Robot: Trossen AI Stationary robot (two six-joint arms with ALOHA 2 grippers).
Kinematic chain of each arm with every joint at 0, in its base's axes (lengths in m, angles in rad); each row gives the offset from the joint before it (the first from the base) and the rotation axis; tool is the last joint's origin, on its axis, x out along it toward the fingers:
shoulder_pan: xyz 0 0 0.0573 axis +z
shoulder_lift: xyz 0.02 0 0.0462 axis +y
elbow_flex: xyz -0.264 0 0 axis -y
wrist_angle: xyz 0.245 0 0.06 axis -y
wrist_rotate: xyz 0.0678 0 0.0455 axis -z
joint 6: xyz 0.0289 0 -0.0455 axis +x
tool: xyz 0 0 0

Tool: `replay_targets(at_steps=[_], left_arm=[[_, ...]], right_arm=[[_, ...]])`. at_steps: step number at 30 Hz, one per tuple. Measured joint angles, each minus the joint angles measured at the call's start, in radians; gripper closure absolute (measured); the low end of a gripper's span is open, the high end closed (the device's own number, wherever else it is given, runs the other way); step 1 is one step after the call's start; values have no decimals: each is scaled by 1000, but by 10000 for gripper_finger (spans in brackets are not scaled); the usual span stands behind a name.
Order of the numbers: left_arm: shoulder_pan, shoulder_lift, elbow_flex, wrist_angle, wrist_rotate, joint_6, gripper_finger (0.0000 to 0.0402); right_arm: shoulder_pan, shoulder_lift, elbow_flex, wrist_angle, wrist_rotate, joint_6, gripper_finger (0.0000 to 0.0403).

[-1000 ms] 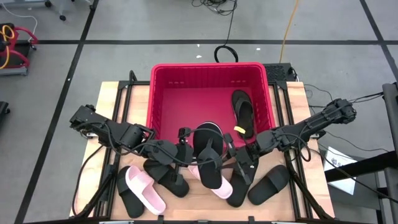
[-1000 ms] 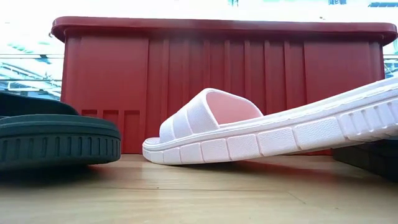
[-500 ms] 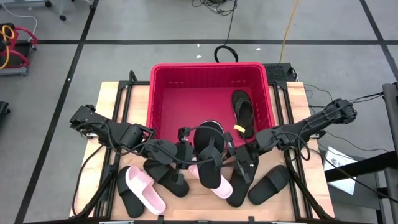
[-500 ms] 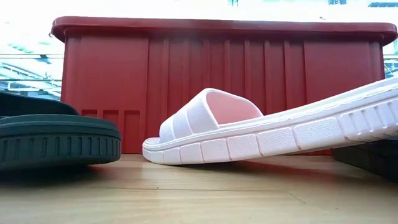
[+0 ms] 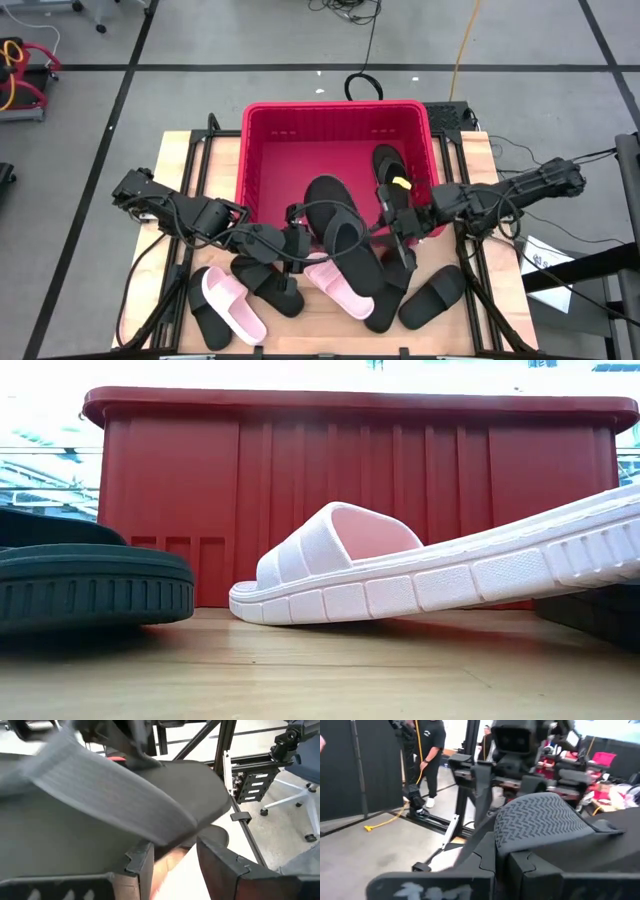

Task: Pick and place slides into bin
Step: Put the black slipper into the red bin

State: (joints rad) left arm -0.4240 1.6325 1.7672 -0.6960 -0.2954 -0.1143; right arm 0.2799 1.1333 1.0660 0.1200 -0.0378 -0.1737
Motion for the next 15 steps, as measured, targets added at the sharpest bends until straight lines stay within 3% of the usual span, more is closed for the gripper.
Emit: replay_targets(at_steps=[15], left_arm=[[-2, 0, 0, -3, -35, -64, 261]], right_arm=[[-118, -127, 0, -107, 12, -82, 403]])
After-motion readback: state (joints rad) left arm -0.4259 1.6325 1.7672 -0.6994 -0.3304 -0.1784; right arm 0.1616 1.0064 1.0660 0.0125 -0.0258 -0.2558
